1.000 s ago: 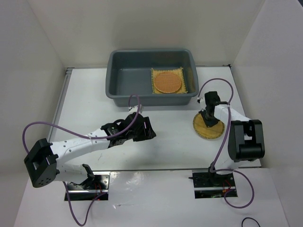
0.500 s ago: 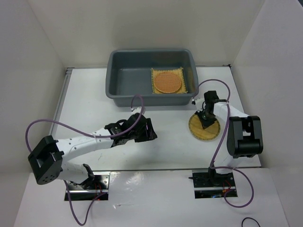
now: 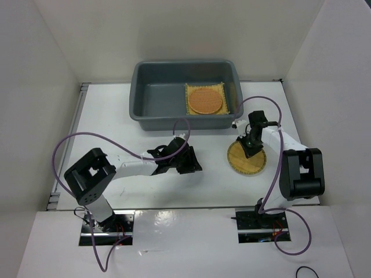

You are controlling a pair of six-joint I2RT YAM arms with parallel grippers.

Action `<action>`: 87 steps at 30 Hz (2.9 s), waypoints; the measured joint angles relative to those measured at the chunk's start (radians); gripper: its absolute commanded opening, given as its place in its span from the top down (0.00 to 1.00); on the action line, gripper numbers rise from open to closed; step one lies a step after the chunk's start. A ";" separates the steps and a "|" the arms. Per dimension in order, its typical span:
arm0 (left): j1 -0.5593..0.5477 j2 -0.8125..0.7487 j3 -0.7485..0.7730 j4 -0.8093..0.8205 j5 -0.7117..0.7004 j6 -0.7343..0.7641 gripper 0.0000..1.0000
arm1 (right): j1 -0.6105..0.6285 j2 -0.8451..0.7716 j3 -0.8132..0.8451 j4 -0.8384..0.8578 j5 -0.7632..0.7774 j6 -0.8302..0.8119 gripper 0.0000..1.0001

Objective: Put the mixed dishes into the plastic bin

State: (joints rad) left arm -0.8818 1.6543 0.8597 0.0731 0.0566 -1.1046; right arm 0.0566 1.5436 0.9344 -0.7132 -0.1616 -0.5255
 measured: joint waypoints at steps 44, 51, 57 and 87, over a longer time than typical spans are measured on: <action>0.185 0.122 0.120 0.099 0.261 0.033 0.37 | 0.049 -0.185 -0.061 0.163 0.370 0.147 1.00; 0.185 0.133 0.124 0.084 0.264 0.034 0.37 | 0.024 -0.018 -0.077 0.223 0.545 0.211 1.00; 0.185 0.133 0.124 0.084 0.264 0.032 0.38 | 0.024 0.084 -0.089 0.224 0.595 0.230 1.00; 0.251 0.374 0.343 0.014 0.580 0.268 0.33 | 0.013 0.031 -0.007 0.032 -0.018 0.041 0.99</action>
State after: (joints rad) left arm -0.6312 2.0285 1.2026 0.0868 0.6369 -0.8364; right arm 0.0696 1.5742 0.9276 -0.6811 -0.1799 -0.4847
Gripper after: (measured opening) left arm 0.662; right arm 0.013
